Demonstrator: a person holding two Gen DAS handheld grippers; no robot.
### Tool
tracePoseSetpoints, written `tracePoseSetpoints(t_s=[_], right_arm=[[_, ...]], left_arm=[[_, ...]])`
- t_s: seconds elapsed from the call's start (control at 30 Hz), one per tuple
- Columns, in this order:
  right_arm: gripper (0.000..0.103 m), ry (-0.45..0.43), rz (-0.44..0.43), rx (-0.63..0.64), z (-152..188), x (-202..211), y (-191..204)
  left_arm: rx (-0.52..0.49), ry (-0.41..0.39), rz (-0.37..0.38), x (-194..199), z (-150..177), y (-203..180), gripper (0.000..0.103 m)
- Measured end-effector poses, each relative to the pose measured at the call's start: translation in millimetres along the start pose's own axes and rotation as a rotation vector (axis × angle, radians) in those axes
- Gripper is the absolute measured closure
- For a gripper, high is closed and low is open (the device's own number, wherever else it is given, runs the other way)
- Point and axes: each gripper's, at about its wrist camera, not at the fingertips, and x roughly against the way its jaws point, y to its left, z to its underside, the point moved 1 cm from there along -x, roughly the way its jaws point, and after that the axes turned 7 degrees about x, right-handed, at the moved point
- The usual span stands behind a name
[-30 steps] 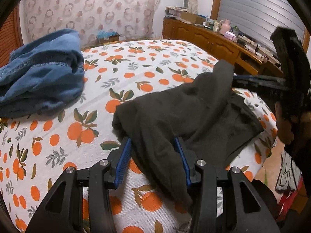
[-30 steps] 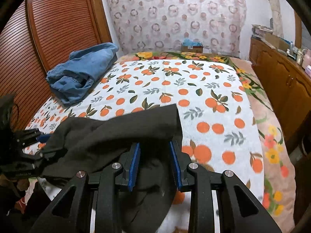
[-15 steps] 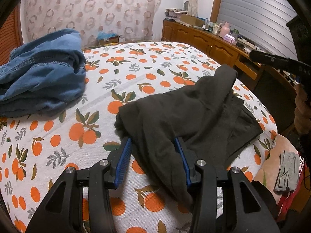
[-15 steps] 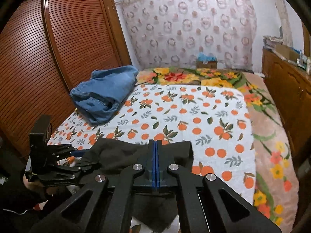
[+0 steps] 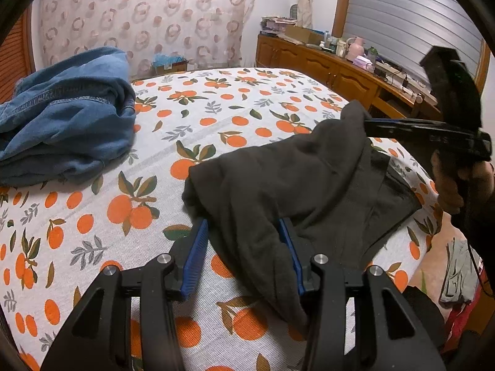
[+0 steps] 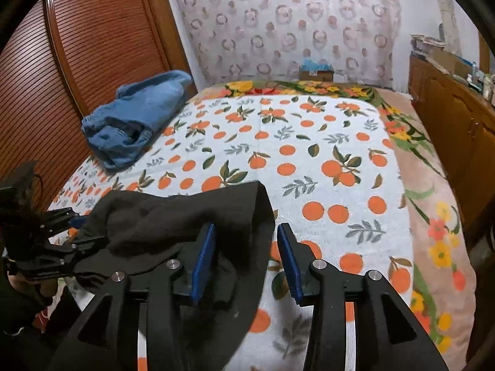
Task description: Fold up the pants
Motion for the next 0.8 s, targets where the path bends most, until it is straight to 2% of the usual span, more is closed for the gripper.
tracePoseSetpoints(t_s=[0.13, 0.17, 0.2, 0.3, 0.43, 0.6, 0.8], right_arm=[[0.06, -0.027, -0.081, -0.016, -5.0, -2.6, -6.3], [0.063, -0.03, -0.098, -0.013, -6.0, -1.3, -6.0], [0.078, -0.031, -0.119, -0.007, -5.9, 0.7, -5.8], [0.099, -0.022, -0.135, 0.017, -5.3, 2.2, -4.3], [0.1, -0.05, -0.113, -0.004, -11.1, 17.3, -2.5], [0.101, -0.088, -0.106, -0.02, -21.8, 58.9, 10.3], [0.101, -0.033, -0.054, -0.05, -21.4, 89.8, 20.3]], left_arm=[[-0.003, -0.001, 0.002, -1.3, -0.2, 0.6, 0.055], [-0.003, -0.001, 0.002, -1.3, -0.2, 0.4, 0.055], [-0.002, -0.001, 0.002, -1.3, -0.2, 0.6, 0.055], [-0.002, -0.003, 0.001, -1.2, -0.1, 0.4, 0.055], [-0.002, -0.001, 0.001, -1.4, -0.1, 0.4, 0.055], [0.002, 0.008, 0.005, -1.6, -0.8, 0.9, 0.055], [0.025, 0.011, 0.024, 2.1, -2.9, 4.8, 0.055]])
